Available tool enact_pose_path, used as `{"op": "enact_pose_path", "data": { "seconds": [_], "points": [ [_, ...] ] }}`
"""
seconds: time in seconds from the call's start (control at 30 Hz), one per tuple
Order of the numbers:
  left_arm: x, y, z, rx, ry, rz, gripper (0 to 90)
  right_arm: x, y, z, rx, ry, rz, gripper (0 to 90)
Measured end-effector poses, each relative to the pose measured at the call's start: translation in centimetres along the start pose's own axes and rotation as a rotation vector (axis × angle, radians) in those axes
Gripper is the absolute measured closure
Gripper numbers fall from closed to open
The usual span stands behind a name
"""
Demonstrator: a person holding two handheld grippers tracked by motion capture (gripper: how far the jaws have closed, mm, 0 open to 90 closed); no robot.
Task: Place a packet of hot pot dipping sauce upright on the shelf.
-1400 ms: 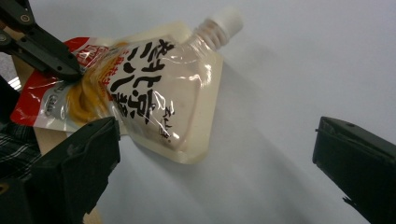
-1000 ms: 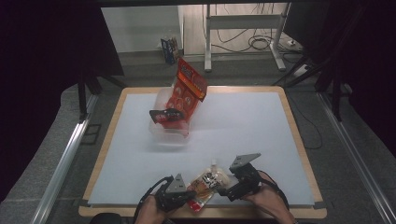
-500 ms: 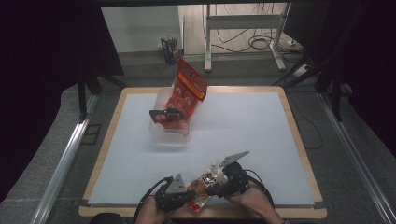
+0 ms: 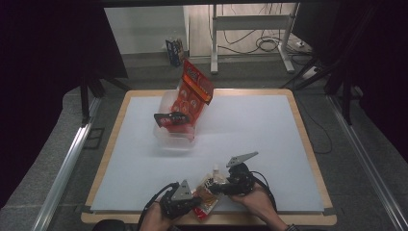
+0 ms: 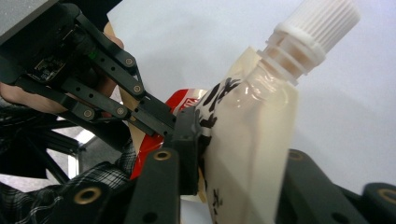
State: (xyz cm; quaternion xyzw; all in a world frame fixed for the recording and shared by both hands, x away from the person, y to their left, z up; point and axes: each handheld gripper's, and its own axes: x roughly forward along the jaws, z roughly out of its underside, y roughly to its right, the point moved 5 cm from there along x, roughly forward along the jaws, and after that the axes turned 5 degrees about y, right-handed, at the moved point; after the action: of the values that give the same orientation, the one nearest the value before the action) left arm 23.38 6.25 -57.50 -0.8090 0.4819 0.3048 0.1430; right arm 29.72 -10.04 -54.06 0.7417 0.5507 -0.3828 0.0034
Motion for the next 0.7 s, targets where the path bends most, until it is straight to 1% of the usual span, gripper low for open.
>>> {"op": "enact_pose_path", "data": {
  "seconds": [0.13, 0.23, 0.3, 0.37, 0.43, 0.47, 0.57, 0.6, 0.63, 0.7],
  "points": [
    [-0.2, 0.0, -0.1, 0.026, -0.005, -0.007, 88.8, -0.1, -0.4, -0.4, 0.011, -0.009, -0.012, 75.7],
    [-0.6, -0.1, -0.2, 0.031, 0.009, -0.011, 84.6, -0.4, -0.6, -0.8, 0.020, -0.007, -0.029, 77.2],
    [-0.9, -0.2, -0.3, 0.021, 0.024, -0.007, 81.6, -0.5, -0.7, -1.1, 0.024, -0.001, -0.036, 78.4],
    [-1.2, -0.3, -0.3, -0.003, 0.051, 0.007, 76.3, -0.7, -0.8, -1.6, 0.017, 0.006, -0.032, 79.7],
    [-1.5, -0.6, -0.3, -0.023, 0.062, 0.002, 72.6, -1.0, -0.9, -2.1, 0.012, 0.019, -0.031, 81.2],
    [-1.6, -0.8, -0.3, -0.032, 0.064, -0.004, 70.6, -1.2, -0.9, -2.5, 0.006, 0.027, -0.031, 82.0],
    [-1.8, -1.4, 0.0, -0.040, 0.031, -0.044, 62.5, -1.9, -1.1, -3.6, -0.022, 0.049, -0.019, 84.8],
    [-1.8, -1.4, 0.0, -0.040, 0.031, -0.044, 59.6, -2.1, -1.2, -3.9, -0.033, 0.054, -0.008, 85.6],
    [-1.8, -1.7, 0.1, -0.052, 0.027, -0.064, 56.7, -2.4, -1.3, -4.3, -0.052, 0.054, 0.009, 86.3],
    [-1.9, -1.8, 0.0, -0.063, 0.040, -0.071, 49.8, -2.9, -1.3, -5.1, -0.086, 0.056, 0.037, 86.9]
  ]
}}
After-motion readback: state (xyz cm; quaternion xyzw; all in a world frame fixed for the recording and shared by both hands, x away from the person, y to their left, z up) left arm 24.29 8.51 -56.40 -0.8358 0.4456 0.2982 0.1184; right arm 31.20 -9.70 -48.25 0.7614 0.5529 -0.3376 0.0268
